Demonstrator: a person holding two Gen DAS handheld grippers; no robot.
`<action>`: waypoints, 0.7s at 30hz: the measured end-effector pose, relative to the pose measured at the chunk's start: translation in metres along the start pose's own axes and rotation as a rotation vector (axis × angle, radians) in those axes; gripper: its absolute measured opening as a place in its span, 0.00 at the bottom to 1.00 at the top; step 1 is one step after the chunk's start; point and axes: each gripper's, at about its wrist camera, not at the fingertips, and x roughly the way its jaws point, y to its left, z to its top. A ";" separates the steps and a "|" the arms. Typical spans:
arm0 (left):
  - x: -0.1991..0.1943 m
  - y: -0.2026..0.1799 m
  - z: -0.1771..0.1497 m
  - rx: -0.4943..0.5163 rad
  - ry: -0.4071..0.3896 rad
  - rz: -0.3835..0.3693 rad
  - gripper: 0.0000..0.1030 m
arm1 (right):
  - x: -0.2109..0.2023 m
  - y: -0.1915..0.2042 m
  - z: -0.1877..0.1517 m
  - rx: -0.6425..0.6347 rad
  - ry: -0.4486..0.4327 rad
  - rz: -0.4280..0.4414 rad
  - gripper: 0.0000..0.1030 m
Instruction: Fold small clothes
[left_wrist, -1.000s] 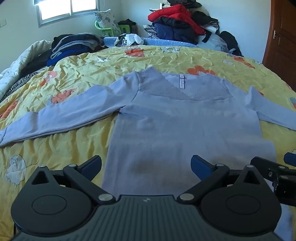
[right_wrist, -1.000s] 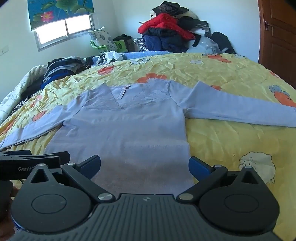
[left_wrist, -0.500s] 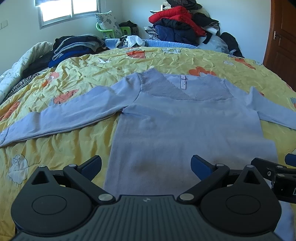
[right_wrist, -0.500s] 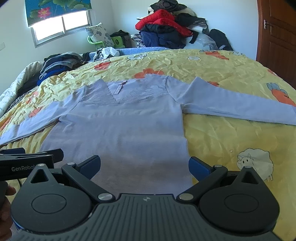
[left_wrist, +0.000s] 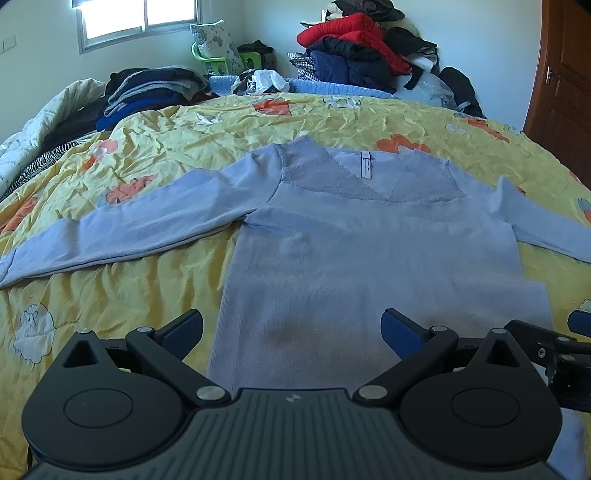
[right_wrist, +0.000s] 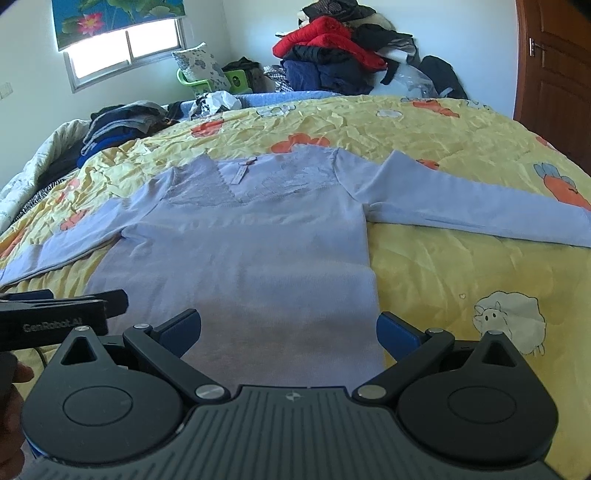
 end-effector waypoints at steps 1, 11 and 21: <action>-0.001 0.000 0.000 0.003 -0.005 -0.001 1.00 | -0.001 0.000 0.000 0.000 -0.004 0.003 0.99; -0.002 -0.002 -0.002 0.009 -0.003 -0.008 1.00 | -0.008 0.005 -0.001 -0.014 -0.004 0.008 0.99; -0.003 -0.004 -0.004 0.009 0.001 -0.014 1.00 | -0.010 0.007 -0.002 -0.017 -0.006 0.010 0.99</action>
